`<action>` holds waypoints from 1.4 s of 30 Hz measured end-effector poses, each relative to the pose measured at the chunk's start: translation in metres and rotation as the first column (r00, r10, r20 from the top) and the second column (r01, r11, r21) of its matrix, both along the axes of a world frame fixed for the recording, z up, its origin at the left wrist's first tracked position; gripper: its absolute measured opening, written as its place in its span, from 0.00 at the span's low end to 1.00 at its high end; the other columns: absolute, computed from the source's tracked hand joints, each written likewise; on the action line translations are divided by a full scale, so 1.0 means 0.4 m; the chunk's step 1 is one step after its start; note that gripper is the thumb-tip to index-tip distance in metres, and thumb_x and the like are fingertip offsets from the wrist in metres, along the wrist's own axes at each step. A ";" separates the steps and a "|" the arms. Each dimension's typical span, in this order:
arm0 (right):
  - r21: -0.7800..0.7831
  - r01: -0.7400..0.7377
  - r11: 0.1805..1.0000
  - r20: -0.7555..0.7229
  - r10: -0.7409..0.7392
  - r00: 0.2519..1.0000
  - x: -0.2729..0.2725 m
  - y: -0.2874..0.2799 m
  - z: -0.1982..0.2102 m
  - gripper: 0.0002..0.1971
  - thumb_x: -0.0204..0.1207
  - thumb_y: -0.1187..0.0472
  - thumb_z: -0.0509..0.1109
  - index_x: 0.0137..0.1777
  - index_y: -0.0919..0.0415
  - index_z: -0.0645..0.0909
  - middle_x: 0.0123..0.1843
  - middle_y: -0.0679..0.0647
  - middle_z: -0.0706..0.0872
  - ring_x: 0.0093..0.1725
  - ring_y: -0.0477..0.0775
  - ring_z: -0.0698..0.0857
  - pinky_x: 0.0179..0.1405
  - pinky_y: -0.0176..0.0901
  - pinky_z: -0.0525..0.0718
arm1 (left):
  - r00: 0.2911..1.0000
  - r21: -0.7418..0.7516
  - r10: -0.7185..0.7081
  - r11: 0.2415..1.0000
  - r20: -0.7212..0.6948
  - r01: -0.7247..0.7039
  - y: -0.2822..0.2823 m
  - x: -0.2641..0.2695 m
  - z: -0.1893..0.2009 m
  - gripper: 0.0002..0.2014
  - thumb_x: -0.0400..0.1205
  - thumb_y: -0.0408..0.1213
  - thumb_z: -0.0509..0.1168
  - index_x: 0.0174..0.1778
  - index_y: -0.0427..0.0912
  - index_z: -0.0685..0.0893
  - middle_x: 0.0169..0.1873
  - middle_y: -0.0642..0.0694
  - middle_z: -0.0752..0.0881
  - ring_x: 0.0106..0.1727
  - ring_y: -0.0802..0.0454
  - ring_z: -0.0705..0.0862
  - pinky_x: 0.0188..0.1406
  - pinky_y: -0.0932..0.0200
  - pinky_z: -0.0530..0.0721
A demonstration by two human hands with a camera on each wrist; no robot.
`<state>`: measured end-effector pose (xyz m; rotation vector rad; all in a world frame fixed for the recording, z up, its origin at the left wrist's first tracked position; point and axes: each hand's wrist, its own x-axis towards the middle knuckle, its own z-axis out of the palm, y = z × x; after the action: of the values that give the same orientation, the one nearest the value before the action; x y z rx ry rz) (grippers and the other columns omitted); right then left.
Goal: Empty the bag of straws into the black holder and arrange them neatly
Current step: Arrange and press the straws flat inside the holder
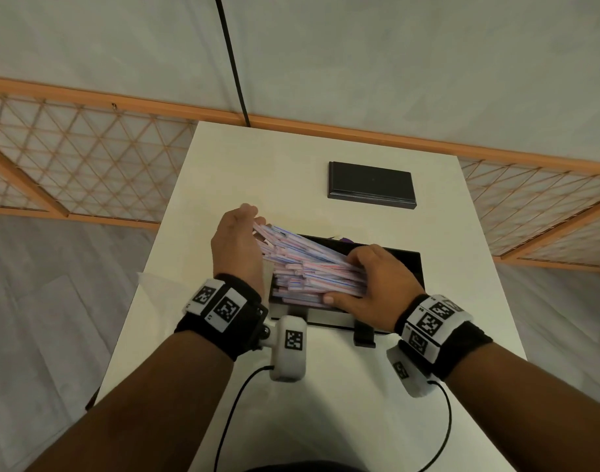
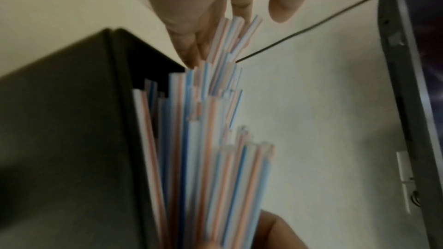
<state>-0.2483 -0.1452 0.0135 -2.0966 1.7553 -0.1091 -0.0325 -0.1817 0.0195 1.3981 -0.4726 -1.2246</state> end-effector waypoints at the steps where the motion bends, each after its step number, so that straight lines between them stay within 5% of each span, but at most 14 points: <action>1: 0.003 0.007 1.000 -0.012 -0.007 1.000 -0.007 0.001 -0.003 0.42 0.59 0.21 0.66 0.66 0.49 0.74 0.58 0.46 0.79 0.56 0.49 0.79 0.61 0.49 0.81 | 1.000 0.008 0.000 1.000 -0.007 0.000 -0.001 0.003 -0.003 0.10 0.88 0.44 0.62 0.46 0.52 0.88 0.47 0.50 0.90 0.50 0.51 0.87 0.48 0.53 0.82; 5: 0.115 -0.016 0.993 -0.081 0.026 0.996 0.011 -0.002 -0.006 0.47 0.62 0.20 0.57 0.78 0.46 0.65 0.65 0.49 0.78 0.64 0.55 0.78 0.67 0.57 0.77 | 0.995 0.005 -0.098 0.995 0.013 0.097 0.006 -0.020 -0.002 0.16 0.91 0.46 0.57 0.50 0.49 0.91 0.50 0.50 0.91 0.54 0.52 0.88 0.61 0.51 0.85; 8: 0.134 -0.023 0.991 -0.117 0.039 0.992 0.029 -0.013 0.001 0.41 0.63 0.19 0.55 0.72 0.41 0.69 0.59 0.48 0.77 0.61 0.55 0.78 0.65 0.59 0.76 | 0.999 -0.048 -0.044 0.998 0.016 0.045 0.014 -0.031 0.011 0.14 0.91 0.36 0.56 0.51 0.40 0.88 0.44 0.47 0.92 0.46 0.55 0.91 0.49 0.61 0.86; 10: 0.161 -0.024 0.987 -0.114 0.042 0.993 0.032 -0.024 0.008 0.37 0.64 0.20 0.58 0.66 0.43 0.72 0.56 0.46 0.75 0.58 0.53 0.78 0.64 0.59 0.78 | 0.998 -0.106 0.026 0.994 0.062 -0.020 0.018 -0.025 0.015 0.14 0.90 0.34 0.56 0.46 0.41 0.86 0.43 0.44 0.91 0.48 0.50 0.91 0.51 0.57 0.85; 15: 0.240 -0.038 0.970 -0.114 0.067 0.991 0.038 -0.038 0.012 0.39 0.64 0.23 0.65 0.72 0.41 0.69 0.61 0.45 0.78 0.61 0.52 0.80 0.67 0.62 0.77 | 0.969 -0.031 -0.072 0.996 0.236 0.082 0.024 -0.020 0.006 0.10 0.79 0.54 0.64 0.45 0.54 0.85 0.49 0.48 0.90 0.54 0.47 0.89 0.61 0.44 0.87; 18: 0.250 -0.029 0.968 -0.082 0.052 0.995 0.042 -0.049 0.005 0.44 0.55 0.18 0.62 0.70 0.39 0.71 0.56 0.45 0.78 0.57 0.51 0.81 0.63 0.59 0.81 | 0.931 0.024 -0.089 0.996 0.355 0.087 0.024 -0.015 -0.001 0.06 0.84 0.46 0.64 0.52 0.55 0.85 0.55 0.48 0.88 0.57 0.44 0.86 0.66 0.40 0.85; 21: 0.246 -0.006 0.969 -0.075 0.026 0.997 0.049 -0.056 -0.006 0.46 0.51 0.17 0.60 0.66 0.42 0.72 0.56 0.45 0.79 0.56 0.51 0.81 0.61 0.57 0.82 | 0.911 0.095 -0.109 0.993 0.399 0.077 0.025 -0.001 -0.003 0.09 0.86 0.46 0.60 0.41 0.58 0.82 0.44 0.52 0.85 0.52 0.39 0.86 0.60 0.36 0.87; 25: 0.224 -0.012 0.975 -0.050 0.024 0.998 0.070 -0.053 -0.007 0.43 0.52 0.19 0.61 0.66 0.41 0.73 0.58 0.46 0.81 0.57 0.53 0.82 0.62 0.59 0.81 | 0.879 0.119 -0.153 0.987 0.453 0.110 0.033 0.007 0.007 0.11 0.87 0.44 0.59 0.40 0.52 0.82 0.39 0.53 0.83 0.51 0.38 0.86 0.57 0.37 0.88; 28: 0.163 -0.029 0.986 -0.010 0.031 0.999 0.080 -0.049 0.010 0.30 0.60 0.24 0.66 0.56 0.41 0.77 0.49 0.44 0.82 0.51 0.52 0.82 0.58 0.57 0.83 | 0.875 0.076 -0.136 0.991 0.465 0.114 0.034 0.009 0.016 0.11 0.84 0.43 0.59 0.41 0.50 0.85 0.40 0.51 0.86 0.52 0.38 0.88 0.58 0.37 0.88; 31: 0.081 -0.038 0.996 -0.009 0.039 0.999 0.079 -0.049 0.034 0.29 0.60 0.23 0.62 0.53 0.43 0.76 0.44 0.45 0.79 0.47 0.53 0.81 0.52 0.54 0.83 | 0.905 0.079 -0.134 0.991 0.403 0.111 0.022 0.006 0.014 0.13 0.78 0.48 0.58 0.37 0.53 0.87 0.42 0.49 0.89 0.53 0.37 0.89 0.59 0.32 0.88; 34: 0.111 -0.048 0.993 -0.026 0.051 0.998 0.074 -0.050 0.053 0.28 0.63 0.28 0.71 0.55 0.45 0.75 0.47 0.45 0.78 0.48 0.52 0.80 0.53 0.51 0.83 | 0.828 0.114 -0.254 0.967 0.500 0.228 0.022 -0.006 0.012 0.18 0.88 0.49 0.55 0.49 0.40 0.84 0.48 0.40 0.87 0.52 0.39 0.84 0.57 0.47 0.83; 36: 0.142 -0.051 0.989 -0.016 0.054 0.998 0.061 -0.043 0.050 0.30 0.64 0.32 0.75 0.60 0.47 0.75 0.52 0.45 0.78 0.51 0.49 0.80 0.56 0.47 0.82 | 0.805 0.156 -0.304 0.953 0.510 0.261 0.023 -0.012 0.003 0.25 0.90 0.54 0.51 0.63 0.35 0.79 0.59 0.37 0.84 0.61 0.37 0.82 0.63 0.47 0.78; 39: 0.119 -0.017 0.993 -0.029 0.021 0.999 0.029 -0.032 0.044 0.32 0.64 0.30 0.74 0.62 0.47 0.74 0.53 0.43 0.77 0.53 0.48 0.80 0.56 0.42 0.80 | 0.884 0.188 -0.332 0.940 0.328 0.284 0.018 -0.018 0.000 0.32 0.88 0.61 0.48 0.78 0.41 0.70 0.78 0.41 0.74 0.74 0.40 0.77 0.78 0.41 0.72; 42: 0.151 0.006 0.988 -0.103 0.010 0.995 0.013 -0.027 0.030 0.42 0.61 0.21 0.64 0.69 0.48 0.73 0.59 0.46 0.80 0.58 0.51 0.81 0.62 0.50 0.81 | 0.932 0.175 -0.312 0.944 0.185 0.281 0.016 -0.019 -0.002 0.27 0.91 0.60 0.48 0.79 0.47 0.72 0.77 0.45 0.75 0.72 0.46 0.77 0.80 0.38 0.71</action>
<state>-0.2429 -0.1562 0.0255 -2.0268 1.7616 0.1325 -0.0399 -0.1753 0.0186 1.6340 -0.7779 -1.3813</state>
